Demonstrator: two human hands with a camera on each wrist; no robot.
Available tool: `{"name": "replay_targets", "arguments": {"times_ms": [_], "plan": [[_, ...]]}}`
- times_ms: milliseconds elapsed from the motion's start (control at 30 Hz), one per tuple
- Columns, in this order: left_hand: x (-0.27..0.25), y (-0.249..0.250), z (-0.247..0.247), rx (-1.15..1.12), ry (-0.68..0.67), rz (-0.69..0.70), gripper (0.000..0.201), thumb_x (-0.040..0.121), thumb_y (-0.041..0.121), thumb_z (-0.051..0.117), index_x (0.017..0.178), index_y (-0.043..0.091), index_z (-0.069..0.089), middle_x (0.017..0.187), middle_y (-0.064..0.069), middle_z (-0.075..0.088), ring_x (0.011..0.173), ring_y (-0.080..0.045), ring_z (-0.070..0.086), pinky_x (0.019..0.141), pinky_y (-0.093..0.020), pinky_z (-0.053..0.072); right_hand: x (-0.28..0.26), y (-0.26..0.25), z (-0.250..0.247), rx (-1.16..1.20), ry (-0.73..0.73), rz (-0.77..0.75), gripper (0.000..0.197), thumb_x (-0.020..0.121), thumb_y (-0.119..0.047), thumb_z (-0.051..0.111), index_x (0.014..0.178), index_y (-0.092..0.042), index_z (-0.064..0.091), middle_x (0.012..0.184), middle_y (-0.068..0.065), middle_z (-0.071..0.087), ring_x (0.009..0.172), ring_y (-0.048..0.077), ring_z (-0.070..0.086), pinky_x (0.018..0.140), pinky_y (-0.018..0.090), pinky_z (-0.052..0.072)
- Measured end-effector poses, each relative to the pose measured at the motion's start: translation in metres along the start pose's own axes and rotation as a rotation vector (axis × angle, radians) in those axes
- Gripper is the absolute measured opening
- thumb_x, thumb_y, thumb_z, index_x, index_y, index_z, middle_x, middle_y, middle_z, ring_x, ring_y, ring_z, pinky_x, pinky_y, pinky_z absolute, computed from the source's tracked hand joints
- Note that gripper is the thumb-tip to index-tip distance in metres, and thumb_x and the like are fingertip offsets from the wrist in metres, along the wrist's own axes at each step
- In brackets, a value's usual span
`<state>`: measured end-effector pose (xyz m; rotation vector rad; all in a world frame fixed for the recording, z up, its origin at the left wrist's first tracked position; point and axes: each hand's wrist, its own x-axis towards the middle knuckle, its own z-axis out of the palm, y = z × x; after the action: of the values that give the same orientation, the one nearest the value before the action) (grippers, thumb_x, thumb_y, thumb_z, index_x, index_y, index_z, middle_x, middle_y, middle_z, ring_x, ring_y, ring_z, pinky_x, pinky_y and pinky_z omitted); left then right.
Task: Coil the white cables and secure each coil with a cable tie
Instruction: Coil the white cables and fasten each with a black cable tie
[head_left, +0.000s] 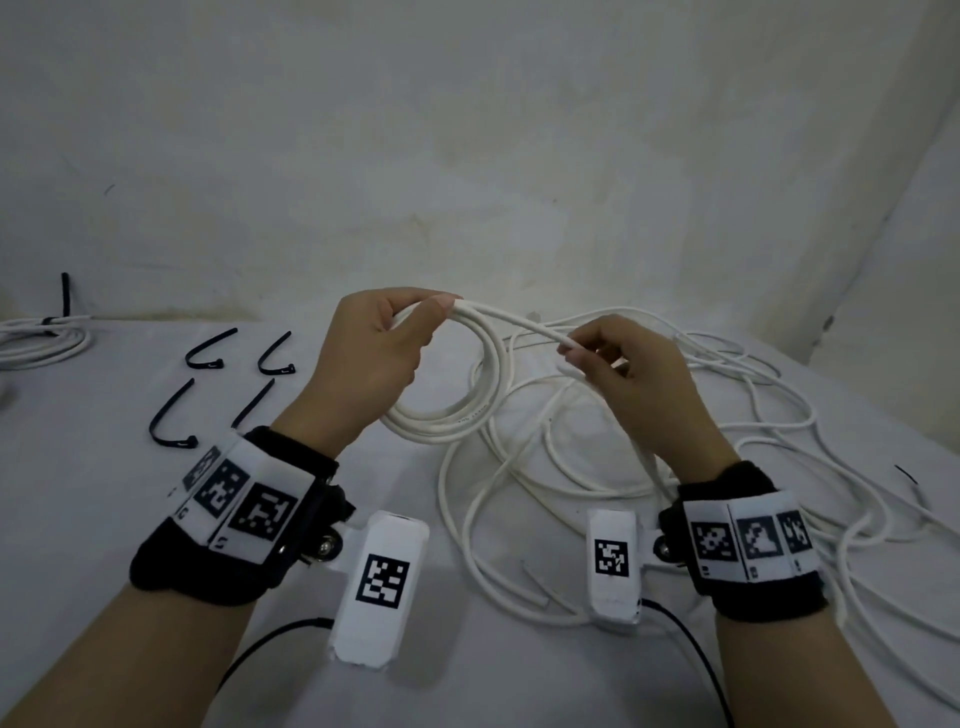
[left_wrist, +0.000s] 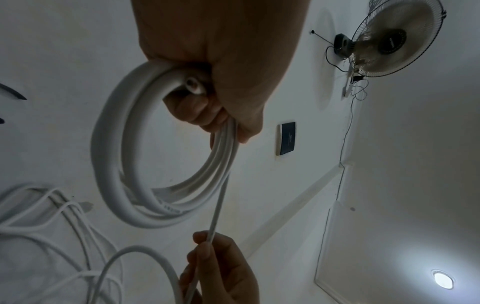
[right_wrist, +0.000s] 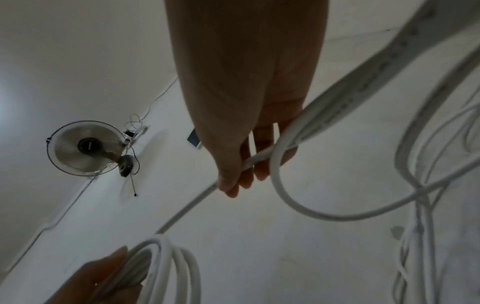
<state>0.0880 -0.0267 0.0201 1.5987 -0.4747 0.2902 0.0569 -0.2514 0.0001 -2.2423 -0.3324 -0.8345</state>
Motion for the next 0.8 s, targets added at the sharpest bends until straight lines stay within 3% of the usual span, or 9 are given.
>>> {"name": "replay_targets", "arguments": {"times_ms": [133,233,333,600,700,800], "plan": [[0.002,0.000,-0.006,0.011,0.040,0.014,0.018,0.094,0.019,0.055,0.094,0.018,0.073,0.047,0.014,0.039,0.040,-0.004,0.033,0.042,-0.015,0.032,-0.003,0.001,-0.010,-0.035,-0.215,0.061,0.009,0.087,-0.010,0.065,0.085,-0.019,0.068,0.075,-0.011,0.065,0.068,0.000,0.056,0.062,0.007,0.040],[0.004,-0.003,-0.008,0.015,0.046,0.007,0.018,0.094,0.020,0.055,0.091,0.022,0.073,0.047,0.014,0.040,0.040,-0.004,0.033,0.042,-0.015,0.032,-0.006,0.002,-0.016,-0.027,-0.339,0.166,0.010,0.087,-0.015,0.066,0.082,-0.023,0.069,0.064,-0.016,0.064,0.058,-0.001,0.057,0.057,0.008,0.043],[0.006,-0.004,-0.011,0.005,0.046,0.004,0.019,0.095,0.020,0.054,0.092,0.022,0.073,0.046,0.014,0.040,0.039,-0.004,0.033,0.041,-0.014,0.030,-0.007,0.003,-0.022,0.062,-0.467,0.286,0.008,0.088,-0.016,0.066,0.082,-0.021,0.068,0.063,-0.013,0.064,0.061,0.005,0.061,0.058,0.020,0.053],[0.008,-0.002,-0.016,-0.043,0.014,-0.011,0.022,0.096,0.017,0.050,0.093,0.019,0.072,0.045,0.014,0.037,0.040,-0.004,0.028,0.039,-0.014,0.026,-0.011,-0.002,-0.043,0.280,-0.798,0.480,0.013,0.097,-0.008,0.050,0.089,-0.007,0.060,0.074,0.004,0.069,0.044,0.007,0.044,0.042,0.017,0.039],[0.008,-0.002,-0.016,-0.058,0.006,-0.019,0.022,0.096,0.017,0.050,0.093,0.019,0.072,0.046,0.013,0.038,0.041,-0.005,0.028,0.040,-0.015,0.027,-0.013,-0.004,-0.045,0.335,-0.834,0.508,0.014,0.099,-0.007,0.045,0.090,-0.004,0.054,0.075,0.007,0.068,0.043,0.008,0.039,0.039,0.019,0.037],[0.007,-0.002,-0.014,-0.065,-0.001,-0.020,0.023,0.096,0.016,0.050,0.093,0.020,0.072,0.049,0.013,0.037,0.043,-0.007,0.028,0.041,-0.016,0.026,-0.013,-0.004,-0.043,0.310,-0.759,0.519,0.011,0.099,-0.010,0.046,0.090,-0.006,0.051,0.077,0.010,0.069,0.046,0.011,0.046,0.044,0.023,0.047]]}}
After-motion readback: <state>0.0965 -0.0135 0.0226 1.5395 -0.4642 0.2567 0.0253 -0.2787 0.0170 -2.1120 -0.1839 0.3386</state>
